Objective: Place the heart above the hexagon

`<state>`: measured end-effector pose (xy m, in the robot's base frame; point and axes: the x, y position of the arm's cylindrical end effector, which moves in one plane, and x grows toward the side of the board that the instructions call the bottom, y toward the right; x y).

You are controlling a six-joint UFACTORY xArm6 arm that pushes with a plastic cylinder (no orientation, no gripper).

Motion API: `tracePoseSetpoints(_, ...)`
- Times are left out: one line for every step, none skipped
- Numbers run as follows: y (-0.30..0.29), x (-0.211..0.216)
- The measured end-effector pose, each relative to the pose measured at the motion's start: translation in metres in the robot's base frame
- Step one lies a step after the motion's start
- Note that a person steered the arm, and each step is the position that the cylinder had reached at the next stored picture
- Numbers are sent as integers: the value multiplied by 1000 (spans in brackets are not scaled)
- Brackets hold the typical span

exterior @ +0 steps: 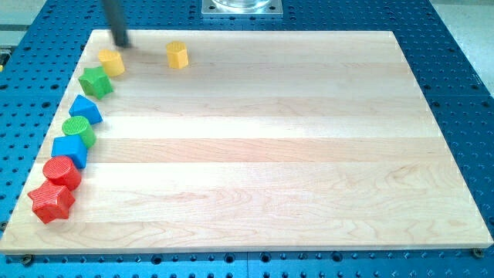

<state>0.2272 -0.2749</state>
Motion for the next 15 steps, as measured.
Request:
tracePoseSetpoints(-18, 50)
tracePoseSetpoints(15, 88)
tracePoseSetpoints(90, 74)
tracePoseSetpoints(97, 44)
tracePoseSetpoints(66, 9)
tracePoseSetpoints(63, -18)
tracePoseSetpoints(78, -23)
tracePoseSetpoints(104, 0)
tracePoseSetpoints(130, 26)
tracePoseSetpoints(70, 9)
tracePoseSetpoints(70, 38)
tracePoseSetpoints(128, 93)
tracePoseSetpoints(157, 223)
tracePoseSetpoints(122, 355)
tracePoseSetpoints(68, 388)
